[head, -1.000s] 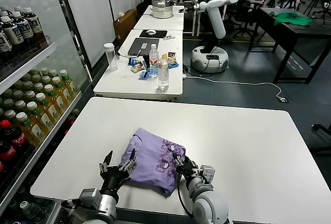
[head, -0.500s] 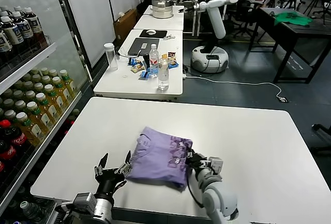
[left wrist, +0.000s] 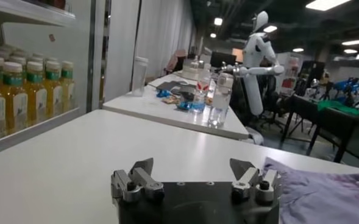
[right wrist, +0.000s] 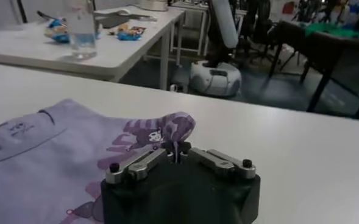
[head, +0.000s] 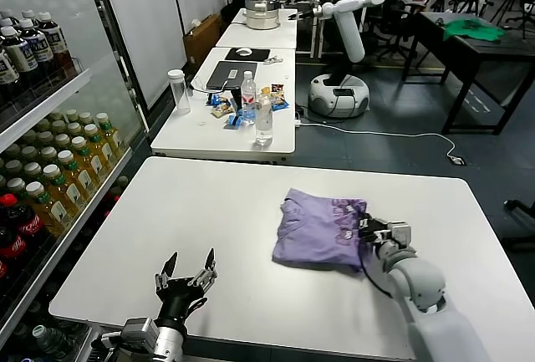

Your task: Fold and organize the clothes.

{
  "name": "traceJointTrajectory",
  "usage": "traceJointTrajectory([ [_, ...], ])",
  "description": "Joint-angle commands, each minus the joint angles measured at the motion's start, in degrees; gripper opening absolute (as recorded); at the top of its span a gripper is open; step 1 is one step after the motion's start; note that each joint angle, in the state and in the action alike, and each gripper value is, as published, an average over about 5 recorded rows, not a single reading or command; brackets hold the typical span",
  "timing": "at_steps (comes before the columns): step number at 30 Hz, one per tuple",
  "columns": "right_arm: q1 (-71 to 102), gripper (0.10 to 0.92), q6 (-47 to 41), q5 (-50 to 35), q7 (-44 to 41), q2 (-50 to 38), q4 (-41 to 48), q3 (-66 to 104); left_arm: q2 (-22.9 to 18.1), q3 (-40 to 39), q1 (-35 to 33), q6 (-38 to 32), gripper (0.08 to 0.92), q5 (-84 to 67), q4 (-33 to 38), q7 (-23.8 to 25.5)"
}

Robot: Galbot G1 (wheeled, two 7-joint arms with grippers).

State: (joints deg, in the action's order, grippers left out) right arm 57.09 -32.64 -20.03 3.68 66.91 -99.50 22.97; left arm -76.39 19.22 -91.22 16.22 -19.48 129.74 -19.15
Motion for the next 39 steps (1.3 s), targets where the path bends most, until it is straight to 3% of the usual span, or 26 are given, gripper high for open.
traceJointTrajectory([
  [1, -5.35, 0.123, 4.37, 11.9, -6.92, -6.64, 9.86, 1.11, -0.35, -0.49, -0.28, -0.07, 0.823, 0.49, 0.25, 0.05],
  [5, -2.84, 0.168, 17.23, 10.86, -2.34, -4.83, 8.93, 1.14, -0.62, -0.89, -0.39, -0.22, 0.823, 0.89, 0.33, 0.08],
  [14, 12.89, 0.42, 33.81, 15.23, 2.24, -2.72, -0.71, 8.35, -0.7, -0.91, 0.03, -0.52, 0.823, 1.39, 0.67, 0.62],
  [22, 31.55, 0.654, 25.77, 4.47, 1.27, 2.01, -20.12, 18.18, -0.51, -1.88, 0.5, -1.68, 0.823, 2.98, 0.9, 3.46],
  [27, 38.31, 0.787, 22.39, 3.52, -2.04, 4.23, -27.19, 20.06, -0.34, -2.79, 0.9, -2.44, 0.823, 3.31, 0.97, 6.05],
  [39, 40.4, 0.823, 22.72, 6.91, -3.75, 7.75, -27.8, 17.73, 0.84, -3.22, 2.14, -3.1, 0.823, 3.68, 0.41, 10.02],
])
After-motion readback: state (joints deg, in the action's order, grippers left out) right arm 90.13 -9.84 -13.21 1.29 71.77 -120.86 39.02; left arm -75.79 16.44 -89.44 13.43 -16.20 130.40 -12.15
